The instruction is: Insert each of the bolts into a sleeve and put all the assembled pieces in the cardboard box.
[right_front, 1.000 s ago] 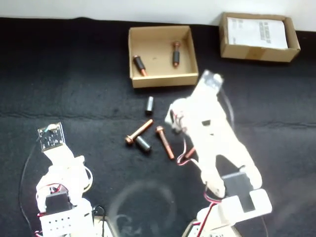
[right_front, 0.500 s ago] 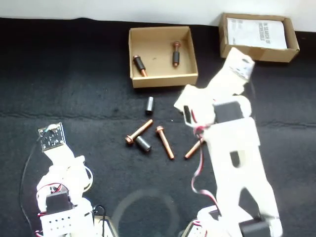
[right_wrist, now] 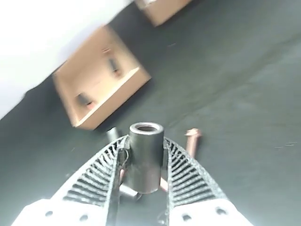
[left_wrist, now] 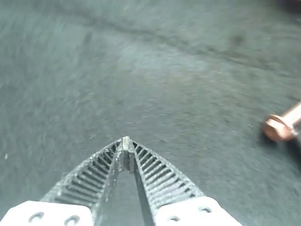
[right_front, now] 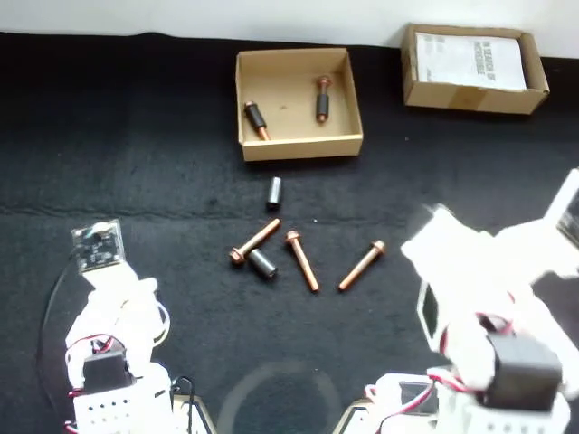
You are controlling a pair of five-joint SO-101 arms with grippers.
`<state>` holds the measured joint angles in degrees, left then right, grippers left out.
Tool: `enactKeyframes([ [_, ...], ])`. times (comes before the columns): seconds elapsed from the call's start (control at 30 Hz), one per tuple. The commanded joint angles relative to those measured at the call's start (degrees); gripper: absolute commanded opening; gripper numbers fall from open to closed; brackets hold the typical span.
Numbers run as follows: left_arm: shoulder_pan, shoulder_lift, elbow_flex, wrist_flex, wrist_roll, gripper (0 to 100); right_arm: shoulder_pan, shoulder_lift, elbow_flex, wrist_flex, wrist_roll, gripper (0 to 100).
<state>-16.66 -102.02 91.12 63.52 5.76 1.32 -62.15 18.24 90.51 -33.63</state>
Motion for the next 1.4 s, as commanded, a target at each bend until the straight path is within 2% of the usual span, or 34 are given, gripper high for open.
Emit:
enactKeyframes([
  [0.0, 3.65, -1.27, -6.37, 1.05, -1.76, 1, 9.54, -7.60, 6.64, -0.04, 5.71, 0.6],
  [0.23, 9.98, -0.48, -12.44, 1.67, -2.90, 1, 24.22, -27.38, 27.74, -9.71, 15.21, 0.6],
  [0.4, 12.88, 10.95, -20.79, 2.02, -2.73, 1, 31.52, -43.56, 42.15, -15.78, 21.89, 0.6],
  [0.63, 13.58, 37.85, -41.27, 2.29, 1.67, 1, 43.56, -42.42, 48.13, -16.66, 23.65, 0.6],
  [0.77, 18.59, 49.71, -49.98, 3.34, 1.67, 1, 52.88, -42.95, 53.49, -21.58, 26.64, 0.6],
  [0.97, 30.37, 61.05, -58.68, 5.19, 2.11, 1, 68.70, -42.95, 65.54, -38.73, 34.20, 0.6],
  [1.13, 38.55, 71.52, -64.04, 4.75, 8.00, 2, 78.99, -42.95, 73.89, -51.30, 39.56, 0.6],
  [1.2, 41.19, 76.70, -67.03, 4.75, 11.25, 5, 82.42, -42.95, 76.44, -53.85, 40.79, 0.6],
  [1.37, 45.67, 90.07, -75.65, 5.98, 16.35, 22, 88.40, -42.95, 82.42, -59.47, 42.11, 0.6],
])
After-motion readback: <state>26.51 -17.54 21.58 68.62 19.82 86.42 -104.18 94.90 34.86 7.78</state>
